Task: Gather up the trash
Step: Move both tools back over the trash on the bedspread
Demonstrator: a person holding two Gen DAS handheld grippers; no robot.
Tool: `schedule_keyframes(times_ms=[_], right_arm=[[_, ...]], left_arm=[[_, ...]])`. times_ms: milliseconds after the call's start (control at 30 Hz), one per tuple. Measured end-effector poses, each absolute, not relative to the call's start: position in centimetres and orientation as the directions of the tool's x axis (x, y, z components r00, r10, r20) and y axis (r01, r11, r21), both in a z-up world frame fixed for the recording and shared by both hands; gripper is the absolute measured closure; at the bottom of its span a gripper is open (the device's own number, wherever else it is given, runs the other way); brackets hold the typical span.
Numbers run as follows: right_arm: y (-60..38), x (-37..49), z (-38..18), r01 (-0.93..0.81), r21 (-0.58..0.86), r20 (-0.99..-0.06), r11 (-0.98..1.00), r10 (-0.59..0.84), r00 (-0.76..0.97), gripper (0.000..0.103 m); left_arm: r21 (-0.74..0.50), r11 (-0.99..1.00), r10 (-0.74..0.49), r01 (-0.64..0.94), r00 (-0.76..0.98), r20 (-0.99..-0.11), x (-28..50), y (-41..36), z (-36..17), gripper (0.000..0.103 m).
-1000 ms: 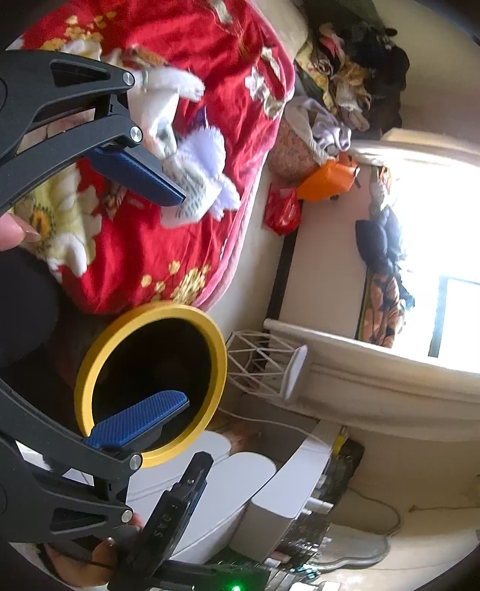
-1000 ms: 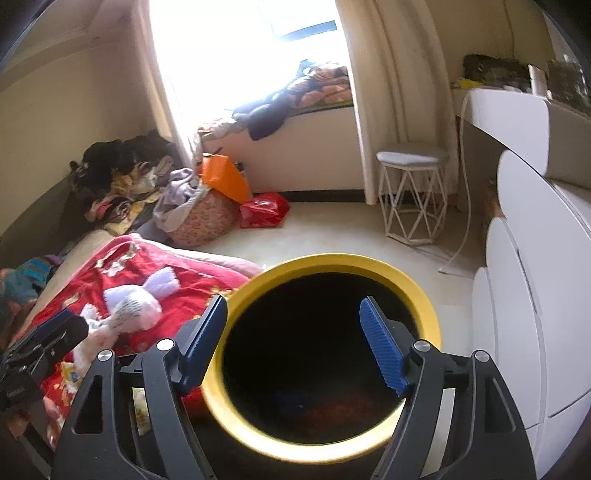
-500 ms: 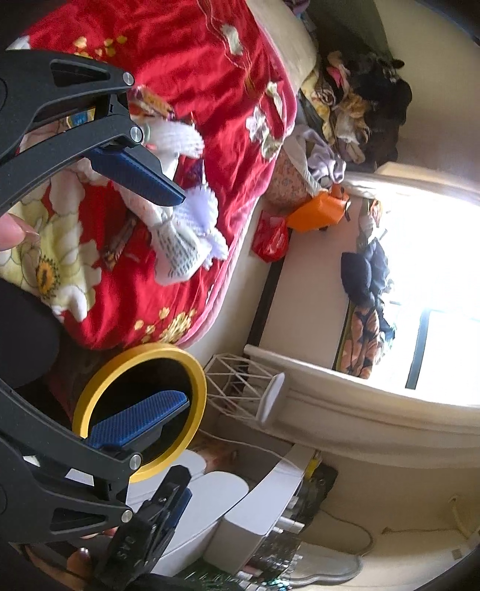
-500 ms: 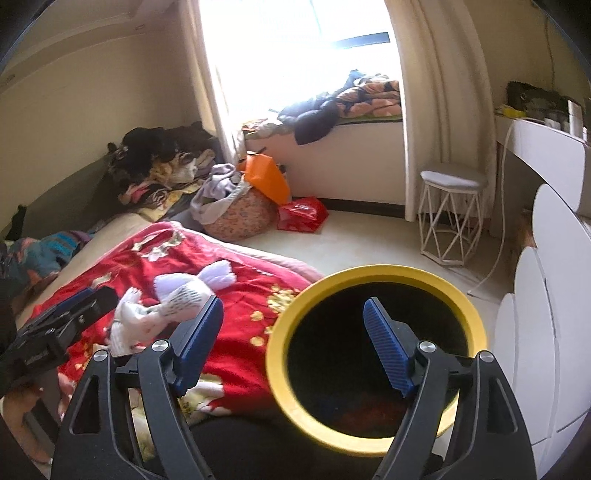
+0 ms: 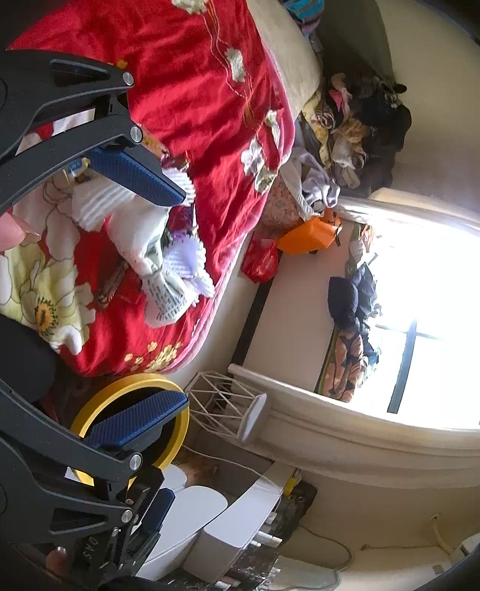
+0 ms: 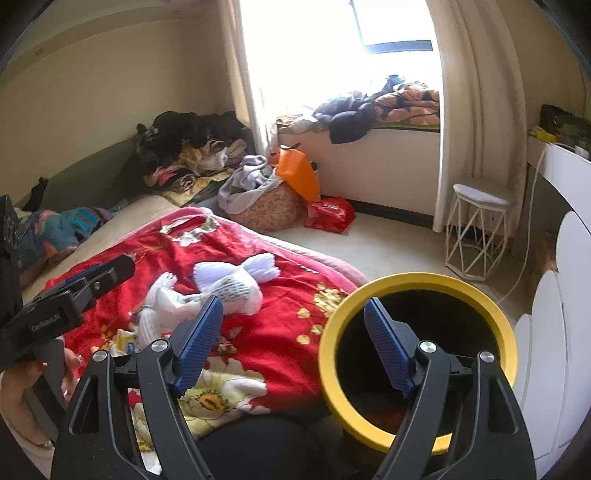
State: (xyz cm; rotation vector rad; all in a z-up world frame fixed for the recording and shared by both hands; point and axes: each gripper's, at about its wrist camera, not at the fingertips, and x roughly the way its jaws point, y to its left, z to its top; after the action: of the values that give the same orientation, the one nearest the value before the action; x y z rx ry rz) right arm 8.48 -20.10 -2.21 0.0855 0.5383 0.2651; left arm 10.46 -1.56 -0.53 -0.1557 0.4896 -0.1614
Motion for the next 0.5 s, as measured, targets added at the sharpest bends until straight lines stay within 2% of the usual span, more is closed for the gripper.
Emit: schedule_keyframes(times_ms=[500], right_arm=[[-15.6,9.7,-1.8,-0.314,0.106,-0.497,0.944,0.323,0.805,0.024]], left_arm=[[-0.181,0.983,-0.114,0.032,0.875,-0.47,9.6,3.1,-1.3,0.011]])
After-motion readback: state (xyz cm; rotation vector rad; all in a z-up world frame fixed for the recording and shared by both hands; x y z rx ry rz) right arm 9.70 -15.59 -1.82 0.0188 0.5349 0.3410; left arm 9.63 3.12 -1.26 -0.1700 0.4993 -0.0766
